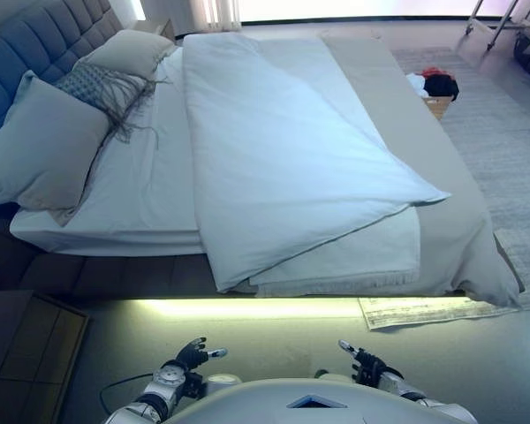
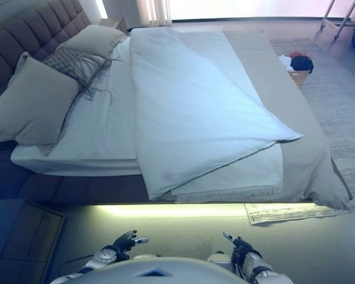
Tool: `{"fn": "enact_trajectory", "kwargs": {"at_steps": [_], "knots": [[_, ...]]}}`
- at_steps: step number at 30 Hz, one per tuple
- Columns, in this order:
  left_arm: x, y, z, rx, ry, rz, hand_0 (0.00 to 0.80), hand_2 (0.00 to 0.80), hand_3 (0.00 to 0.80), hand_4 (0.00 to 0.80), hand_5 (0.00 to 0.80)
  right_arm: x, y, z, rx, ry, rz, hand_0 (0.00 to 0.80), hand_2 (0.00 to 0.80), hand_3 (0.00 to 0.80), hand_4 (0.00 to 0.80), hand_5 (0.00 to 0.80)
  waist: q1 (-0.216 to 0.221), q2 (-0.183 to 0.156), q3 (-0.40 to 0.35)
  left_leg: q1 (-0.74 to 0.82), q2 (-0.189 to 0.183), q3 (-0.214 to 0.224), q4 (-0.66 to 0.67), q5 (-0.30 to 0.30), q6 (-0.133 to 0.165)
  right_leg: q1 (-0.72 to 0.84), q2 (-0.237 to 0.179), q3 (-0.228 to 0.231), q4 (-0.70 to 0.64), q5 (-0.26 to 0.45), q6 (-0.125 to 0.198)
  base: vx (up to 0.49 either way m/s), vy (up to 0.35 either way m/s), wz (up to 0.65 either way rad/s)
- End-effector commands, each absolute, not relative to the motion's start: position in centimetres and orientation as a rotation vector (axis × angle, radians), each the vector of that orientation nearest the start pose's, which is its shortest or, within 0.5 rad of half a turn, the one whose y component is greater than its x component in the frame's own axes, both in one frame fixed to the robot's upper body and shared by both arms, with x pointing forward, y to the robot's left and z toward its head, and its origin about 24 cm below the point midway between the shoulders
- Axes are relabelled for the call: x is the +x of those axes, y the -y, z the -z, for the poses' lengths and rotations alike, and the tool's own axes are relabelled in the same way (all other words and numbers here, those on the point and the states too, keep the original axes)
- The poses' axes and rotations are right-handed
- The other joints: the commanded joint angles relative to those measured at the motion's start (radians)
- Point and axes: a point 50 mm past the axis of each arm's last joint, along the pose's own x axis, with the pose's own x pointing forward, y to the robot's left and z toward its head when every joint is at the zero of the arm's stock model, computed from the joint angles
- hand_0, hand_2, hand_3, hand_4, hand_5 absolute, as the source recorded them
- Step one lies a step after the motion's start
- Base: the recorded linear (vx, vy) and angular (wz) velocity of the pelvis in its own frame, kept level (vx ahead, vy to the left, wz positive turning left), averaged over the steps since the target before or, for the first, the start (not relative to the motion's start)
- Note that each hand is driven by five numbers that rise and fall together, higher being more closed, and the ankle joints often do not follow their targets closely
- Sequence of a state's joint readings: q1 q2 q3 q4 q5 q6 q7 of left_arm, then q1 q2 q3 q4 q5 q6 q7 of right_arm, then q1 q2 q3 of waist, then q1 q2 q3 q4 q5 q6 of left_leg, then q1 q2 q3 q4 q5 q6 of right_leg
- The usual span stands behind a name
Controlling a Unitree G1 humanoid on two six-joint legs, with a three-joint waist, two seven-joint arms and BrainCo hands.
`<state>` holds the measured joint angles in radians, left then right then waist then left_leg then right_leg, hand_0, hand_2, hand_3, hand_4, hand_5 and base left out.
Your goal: Make the bed neatly
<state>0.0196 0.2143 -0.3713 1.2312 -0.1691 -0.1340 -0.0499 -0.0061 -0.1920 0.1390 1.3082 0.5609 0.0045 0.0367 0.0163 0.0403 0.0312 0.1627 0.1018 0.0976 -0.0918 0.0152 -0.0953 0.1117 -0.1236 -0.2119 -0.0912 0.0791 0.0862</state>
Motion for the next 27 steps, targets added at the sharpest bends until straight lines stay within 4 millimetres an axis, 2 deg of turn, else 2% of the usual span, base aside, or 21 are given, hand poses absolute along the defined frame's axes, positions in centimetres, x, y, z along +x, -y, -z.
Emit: {"fn": "enact_trajectory", "kwargs": {"at_steps": [1,10,27], "knots": [[11.6,-17.7,16.2,0.215,-1.082,0.201,0.0,0.0,0.0,0.0,0.0,8.9,20.7,16.9,0.213,-1.263,0.275,0.0,0.0,0.0,0.0,0.0,0.022,-0.032,0.043,-0.006,-0.067,-0.007,0.005,-0.002,0.069,0.035,0.005,0.008,0.004,-0.004,0.002,0.0,0.0,0.0],[12.0,-17.9,16.1,0.218,-1.072,0.184,0.0,0.0,0.0,0.0,0.0,9.3,20.8,16.8,0.21,-1.263,0.27,0.0,0.0,0.0,0.0,0.0,0.023,-0.033,0.045,-0.006,-0.065,-0.003,0.005,-0.003,0.069,0.035,0.005,0.009,0.004,-0.005,0.002,0.0,0.0,0.0],[13.4,-18.2,15.6,0.226,-1.035,0.115,0.0,0.0,0.0,0.0,0.0,11.5,20.5,16.3,0.238,-1.212,0.274,0.0,0.0,0.0,0.0,0.0,0.028,-0.036,0.065,0.006,-0.052,-0.017,0.005,0.007,0.076,0.038,0.014,0.016,0.033,-0.023,-0.013,0.001,-0.03,0.0]]}}
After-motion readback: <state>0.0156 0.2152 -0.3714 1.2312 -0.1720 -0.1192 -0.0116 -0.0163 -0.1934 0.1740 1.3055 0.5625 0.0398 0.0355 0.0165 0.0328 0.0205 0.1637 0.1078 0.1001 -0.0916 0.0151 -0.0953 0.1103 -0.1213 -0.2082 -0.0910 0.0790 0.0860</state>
